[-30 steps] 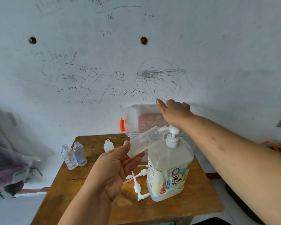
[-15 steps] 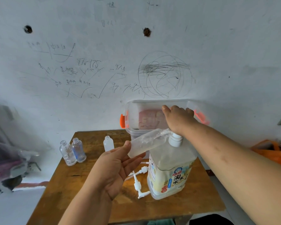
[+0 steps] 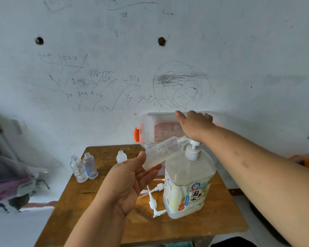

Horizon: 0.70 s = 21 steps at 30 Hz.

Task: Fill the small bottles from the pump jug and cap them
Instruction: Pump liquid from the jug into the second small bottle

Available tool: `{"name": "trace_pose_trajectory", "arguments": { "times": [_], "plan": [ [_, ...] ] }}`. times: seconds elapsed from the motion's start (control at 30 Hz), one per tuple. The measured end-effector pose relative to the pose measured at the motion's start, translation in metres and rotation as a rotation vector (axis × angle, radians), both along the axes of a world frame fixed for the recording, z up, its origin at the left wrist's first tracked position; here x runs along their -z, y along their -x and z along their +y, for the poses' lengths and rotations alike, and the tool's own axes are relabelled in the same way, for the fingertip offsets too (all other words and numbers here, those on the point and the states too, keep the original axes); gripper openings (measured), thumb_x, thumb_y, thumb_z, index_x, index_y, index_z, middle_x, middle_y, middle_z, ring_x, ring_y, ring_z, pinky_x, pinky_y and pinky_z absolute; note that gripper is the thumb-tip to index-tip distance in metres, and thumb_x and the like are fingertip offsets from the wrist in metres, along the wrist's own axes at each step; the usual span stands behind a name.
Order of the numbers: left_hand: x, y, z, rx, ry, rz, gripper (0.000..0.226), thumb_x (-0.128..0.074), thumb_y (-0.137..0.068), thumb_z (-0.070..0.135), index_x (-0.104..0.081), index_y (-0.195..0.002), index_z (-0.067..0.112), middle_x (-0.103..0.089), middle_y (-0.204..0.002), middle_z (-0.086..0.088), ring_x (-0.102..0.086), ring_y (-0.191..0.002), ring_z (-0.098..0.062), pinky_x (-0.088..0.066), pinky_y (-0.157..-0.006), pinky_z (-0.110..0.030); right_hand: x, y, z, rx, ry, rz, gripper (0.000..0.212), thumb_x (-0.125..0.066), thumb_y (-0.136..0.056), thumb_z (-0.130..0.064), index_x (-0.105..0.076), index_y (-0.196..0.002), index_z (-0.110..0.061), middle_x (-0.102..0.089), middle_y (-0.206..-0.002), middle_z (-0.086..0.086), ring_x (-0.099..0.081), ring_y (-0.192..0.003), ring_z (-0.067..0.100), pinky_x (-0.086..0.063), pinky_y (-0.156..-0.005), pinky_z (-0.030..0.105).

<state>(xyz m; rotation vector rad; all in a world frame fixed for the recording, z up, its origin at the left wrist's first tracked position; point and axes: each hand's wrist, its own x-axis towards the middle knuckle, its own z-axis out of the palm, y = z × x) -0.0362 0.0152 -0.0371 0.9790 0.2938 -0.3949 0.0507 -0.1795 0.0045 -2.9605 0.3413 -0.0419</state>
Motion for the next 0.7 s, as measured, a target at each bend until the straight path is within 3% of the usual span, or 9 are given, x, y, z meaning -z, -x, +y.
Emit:
{"name": "trace_pose_trajectory", "arguments": {
  "times": [0.1,0.27,0.43,0.6,0.7],
  "plan": [
    [0.005,-0.002,-0.001,0.014,0.006,-0.002,0.023,-0.062,-0.089,0.015,-0.061,-0.105,-0.002,-0.074,-0.093,-0.024,-0.073,-0.089,-0.037,-0.059,-0.070,-0.041,0.003,-0.003,-0.003,0.004,-0.006,0.025,0.056,-0.025,-0.096,-0.020,-0.008,-0.149,-0.027,-0.036,-0.136,0.017,-0.036,-0.125,0.041,-0.027,-0.105,0.051],
    [0.012,-0.006,0.000,0.031,0.011,0.010,0.024,-0.061,-0.089,0.015,-0.061,-0.105,-0.003,-0.074,-0.094,-0.024,-0.073,-0.091,-0.038,-0.058,-0.071,-0.042,0.009,0.000,-0.003,-0.071,0.140,-0.008,0.064,-0.034,-0.091,-0.008,-0.013,-0.148,-0.027,-0.039,-0.128,0.015,-0.041,-0.120,0.038,-0.032,-0.102,0.049],
    [0.015,-0.008,0.000,0.021,0.005,0.040,0.026,-0.062,-0.088,0.015,-0.060,-0.106,-0.005,-0.074,-0.094,-0.025,-0.073,-0.091,-0.038,-0.058,-0.070,-0.042,0.020,-0.001,-0.002,-0.088,0.188,0.032,0.061,-0.033,-0.091,-0.012,-0.014,-0.146,-0.030,-0.040,-0.124,0.014,-0.043,-0.116,0.039,-0.034,-0.096,0.044],
    [0.010,-0.003,-0.001,0.005,0.002,0.032,0.029,-0.062,-0.089,0.014,-0.059,-0.110,-0.005,-0.073,-0.097,-0.027,-0.073,-0.087,-0.037,-0.060,-0.068,-0.040,0.010,0.006,0.000,-0.097,0.158,0.039,0.060,-0.031,-0.098,-0.017,-0.003,-0.151,-0.027,-0.038,-0.134,0.018,-0.043,-0.119,0.038,-0.031,-0.102,0.045],
    [0.007,0.000,-0.002,0.014,0.007,0.022,0.027,-0.062,-0.089,0.015,-0.059,-0.110,-0.003,-0.073,-0.097,-0.026,-0.073,-0.087,-0.038,-0.059,-0.069,-0.042,-0.004,0.012,-0.002,-0.074,0.061,0.000,0.046,-0.021,-0.104,-0.023,-0.016,-0.149,-0.023,-0.039,-0.139,0.019,-0.040,-0.126,0.037,-0.029,-0.107,0.046]
  ]
}}
